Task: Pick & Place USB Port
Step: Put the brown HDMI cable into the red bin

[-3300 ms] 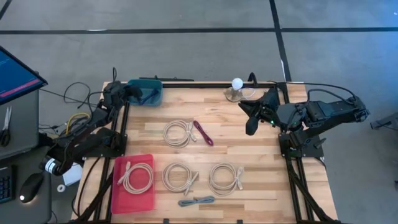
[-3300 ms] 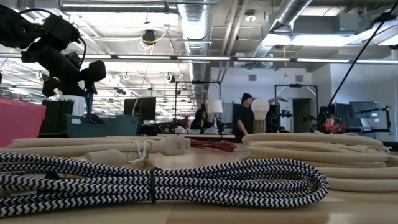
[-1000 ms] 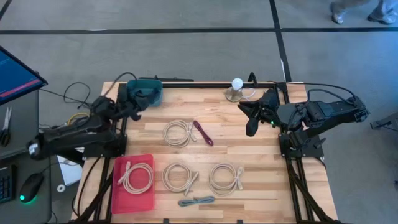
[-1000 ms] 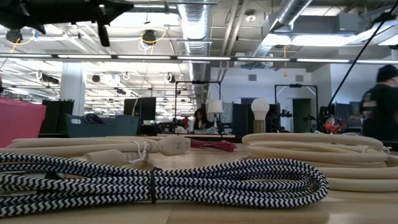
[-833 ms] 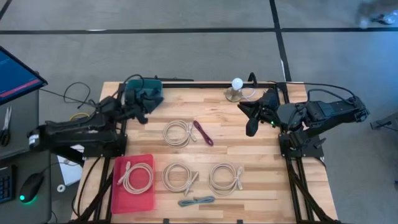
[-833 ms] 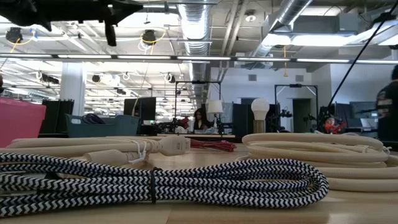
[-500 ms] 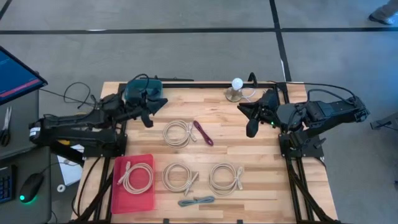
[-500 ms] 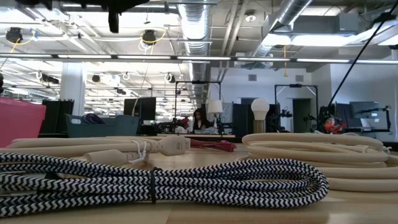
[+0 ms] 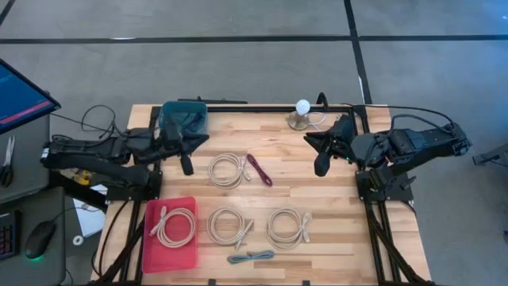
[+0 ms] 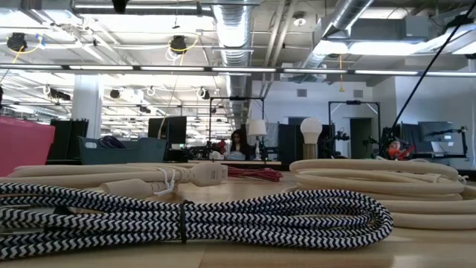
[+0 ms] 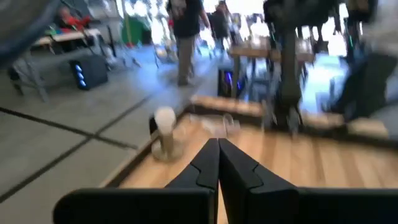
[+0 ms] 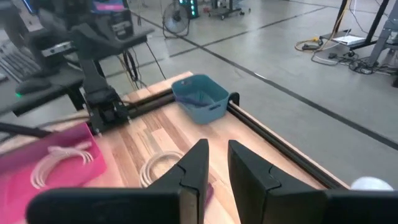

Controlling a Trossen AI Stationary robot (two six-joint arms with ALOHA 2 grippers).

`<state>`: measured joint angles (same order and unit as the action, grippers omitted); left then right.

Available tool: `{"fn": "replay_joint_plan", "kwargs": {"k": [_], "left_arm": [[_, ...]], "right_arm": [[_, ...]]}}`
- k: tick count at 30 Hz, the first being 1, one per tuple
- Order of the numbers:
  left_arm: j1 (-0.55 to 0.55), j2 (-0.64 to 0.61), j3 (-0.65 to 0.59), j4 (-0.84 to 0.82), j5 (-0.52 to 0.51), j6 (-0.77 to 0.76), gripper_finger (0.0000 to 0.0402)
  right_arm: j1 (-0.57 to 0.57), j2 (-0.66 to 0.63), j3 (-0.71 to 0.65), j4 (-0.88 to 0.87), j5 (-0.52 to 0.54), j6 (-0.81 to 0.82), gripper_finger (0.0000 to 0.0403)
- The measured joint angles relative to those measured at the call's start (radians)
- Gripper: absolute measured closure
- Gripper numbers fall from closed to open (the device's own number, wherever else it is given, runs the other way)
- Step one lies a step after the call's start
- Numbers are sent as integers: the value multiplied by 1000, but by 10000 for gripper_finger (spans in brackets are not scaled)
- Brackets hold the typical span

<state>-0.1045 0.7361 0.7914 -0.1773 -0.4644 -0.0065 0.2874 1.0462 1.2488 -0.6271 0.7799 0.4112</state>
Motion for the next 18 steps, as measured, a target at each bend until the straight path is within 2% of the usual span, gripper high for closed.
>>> {"fn": "replay_joint_plan", "kwargs": {"k": [4, 8, 13, 18], "left_arm": [[-47, -48, 0, -113, 12, -76, 396], [-70, -139, 0, -148, 26, -153, 396], [-97, -248, 0, -145, 27, -156, 396], [-118, -273, 0, -149, 27, -156, 395]], "right_arm": [[0, 0, 0, -44, -15, 47, 349], [-1, 0, 0, -91, -70, 99, 349], [-22, 20, 0, -162, -117, 195, 349], [-28, 55, -1, -166, -135, 208, 349]]}}
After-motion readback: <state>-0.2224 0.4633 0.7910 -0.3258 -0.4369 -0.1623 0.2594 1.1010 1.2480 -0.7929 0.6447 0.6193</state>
